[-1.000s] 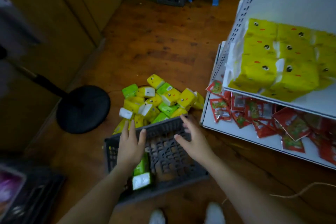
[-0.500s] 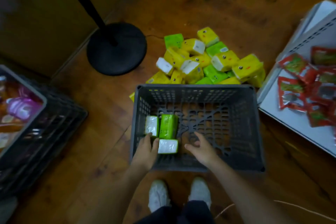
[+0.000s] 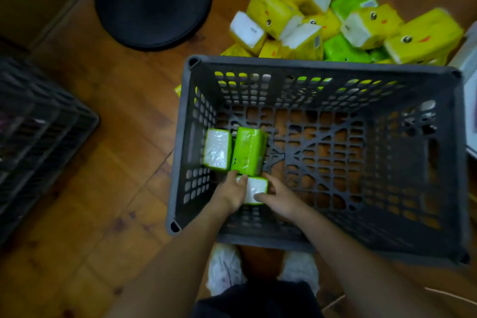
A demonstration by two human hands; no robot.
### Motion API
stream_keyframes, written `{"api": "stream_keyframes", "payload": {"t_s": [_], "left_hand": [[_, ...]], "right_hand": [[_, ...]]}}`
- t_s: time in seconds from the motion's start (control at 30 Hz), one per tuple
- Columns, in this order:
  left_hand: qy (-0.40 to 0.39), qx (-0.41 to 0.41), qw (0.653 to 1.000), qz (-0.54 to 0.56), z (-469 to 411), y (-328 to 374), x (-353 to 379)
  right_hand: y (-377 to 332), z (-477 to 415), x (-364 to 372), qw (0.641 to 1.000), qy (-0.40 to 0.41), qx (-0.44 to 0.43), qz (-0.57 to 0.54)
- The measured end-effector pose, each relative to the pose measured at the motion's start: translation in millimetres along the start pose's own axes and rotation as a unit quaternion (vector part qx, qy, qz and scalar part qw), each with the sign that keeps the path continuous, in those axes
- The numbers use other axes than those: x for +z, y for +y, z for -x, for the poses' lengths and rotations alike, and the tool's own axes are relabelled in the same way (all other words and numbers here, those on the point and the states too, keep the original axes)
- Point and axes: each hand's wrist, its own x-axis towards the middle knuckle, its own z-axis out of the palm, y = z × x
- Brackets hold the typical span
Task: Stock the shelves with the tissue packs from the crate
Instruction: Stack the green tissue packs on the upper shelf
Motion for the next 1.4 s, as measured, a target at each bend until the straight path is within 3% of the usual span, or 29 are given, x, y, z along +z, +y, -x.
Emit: {"api": "stream_keyframes", "payload": {"t_s": [0.23,0.37,0.53,0.67,0.87,1.0,1.1,1.2,1.4], "left_hand": [[0.003,0.003,0.993,0.121,25.1,3.6,-0.4],[0.02,0.013,0.982,0.19,74.0,40.6,-2.8],[0.044,0.046,0.967,0.246,176.1,101.0,-16.2],[0.068,0.112,0.94,0.314,275.1,155.5,-58.4],[0.064,0.184,0.932,0.305,388.8,233.7,-156.3],[0.097,0.223,0.927,0.286,456.9,289.9,-222.9],[0.053,0.247,0.914,0.318,522.0,323.0,-256.0],[0.01,0.292,0.894,0.341,569.4,340.5,-271.1],[-0.06,0.355,0.868,0.341,618.5,374.8,-258.5]], "right_hand": [[-41.6,46.3,-11.6,0.995,0.047,0.067,-0.063],[-74.3,114.8,-35.0,0.973,0.118,0.072,-0.185],[-132.3,222.3,-72.5,0.94,0.239,0.0,-0.244],[-190.6,320.2,-103.4,0.935,0.243,-0.073,-0.246],[-296.4,456.3,-145.2,0.933,0.24,-0.222,-0.153],[-362.5,539.5,-155.5,0.894,0.286,-0.345,0.015],[-396.9,596.8,-162.9,0.856,0.323,-0.388,0.113],[-413.9,644.9,-171.4,0.804,0.375,-0.442,0.135],[-409.9,706.1,-187.6,0.774,0.409,-0.461,0.147]]}}
